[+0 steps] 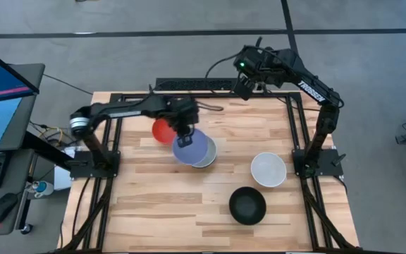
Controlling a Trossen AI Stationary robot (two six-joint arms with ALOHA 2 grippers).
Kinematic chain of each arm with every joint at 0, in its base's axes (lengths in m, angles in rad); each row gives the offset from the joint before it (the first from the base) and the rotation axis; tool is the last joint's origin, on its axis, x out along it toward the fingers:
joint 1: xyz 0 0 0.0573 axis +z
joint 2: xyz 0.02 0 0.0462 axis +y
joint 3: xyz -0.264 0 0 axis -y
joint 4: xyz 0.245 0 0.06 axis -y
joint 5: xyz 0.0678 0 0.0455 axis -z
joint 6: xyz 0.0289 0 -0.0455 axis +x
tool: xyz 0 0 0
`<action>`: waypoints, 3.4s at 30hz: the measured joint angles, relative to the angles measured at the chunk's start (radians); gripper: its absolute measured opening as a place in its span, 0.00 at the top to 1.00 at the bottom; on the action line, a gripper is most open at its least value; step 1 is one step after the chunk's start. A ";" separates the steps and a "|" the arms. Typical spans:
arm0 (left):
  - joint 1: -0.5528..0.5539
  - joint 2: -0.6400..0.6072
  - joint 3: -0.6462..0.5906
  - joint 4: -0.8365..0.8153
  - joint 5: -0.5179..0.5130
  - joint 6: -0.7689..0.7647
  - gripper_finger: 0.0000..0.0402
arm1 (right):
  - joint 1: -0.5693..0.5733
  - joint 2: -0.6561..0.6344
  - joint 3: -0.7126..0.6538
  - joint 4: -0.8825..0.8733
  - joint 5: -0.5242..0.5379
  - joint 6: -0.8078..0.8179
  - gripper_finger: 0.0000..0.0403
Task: Nest bowls inside each other
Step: Stack the purple bowl on the left white bowl, then stack the orange bowl on the purple bowl
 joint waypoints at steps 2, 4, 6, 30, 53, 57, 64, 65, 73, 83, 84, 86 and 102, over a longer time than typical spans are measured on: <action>0.003 0.049 0.064 -0.027 0.008 0.037 1.00 | -0.014 0.000 0.000 0.000 0.000 0.002 0.39; 0.002 0.087 0.102 -0.036 0.017 0.071 1.00 | -0.026 0.000 0.000 0.000 0.000 0.009 0.39; 0.001 0.120 0.120 -0.031 0.047 0.089 1.00 | -0.035 0.000 0.000 0.000 0.000 0.018 0.39; 0.041 0.209 0.083 0.029 0.117 0.126 1.00 | -0.045 0.000 0.000 0.000 -0.003 0.011 0.39; -0.024 0.207 0.055 -0.065 0.074 -0.001 0.58 | -0.052 0.000 0.000 0.001 -0.003 -0.012 0.39; -0.025 0.179 0.060 -0.073 0.013 -0.007 0.58 | -0.052 0.000 0.000 0.002 -0.004 -0.013 0.39; -0.041 0.123 0.192 -0.074 0.011 -0.043 0.58 | -0.052 0.000 0.000 0.001 -0.004 -0.013 0.39; -0.045 0.112 0.214 -0.072 0.008 -0.047 0.58 | -0.052 0.000 0.000 0.001 -0.004 -0.013 0.39; 0.070 0.089 0.181 -0.070 -0.194 0.014 0.58 | -0.048 0.000 0.000 0.001 -0.017 -0.012 0.39; 0.239 0.031 -0.007 -0.088 -0.158 0.441 0.58 | -0.027 0.000 0.000 0.000 -0.085 -0.005 0.39; 0.250 0.016 -0.026 -0.087 -0.160 0.484 0.58 | -0.027 0.000 0.000 0.000 -0.084 -0.005 0.39; 0.273 -0.009 -0.062 -0.085 -0.161 0.570 0.58 | -0.028 0.000 0.000 0.000 -0.083 -0.005 0.39; 0.307 -0.035 -0.332 0.179 -0.182 0.878 0.58 | -0.032 0.000 0.000 0.000 -0.082 0.023 0.39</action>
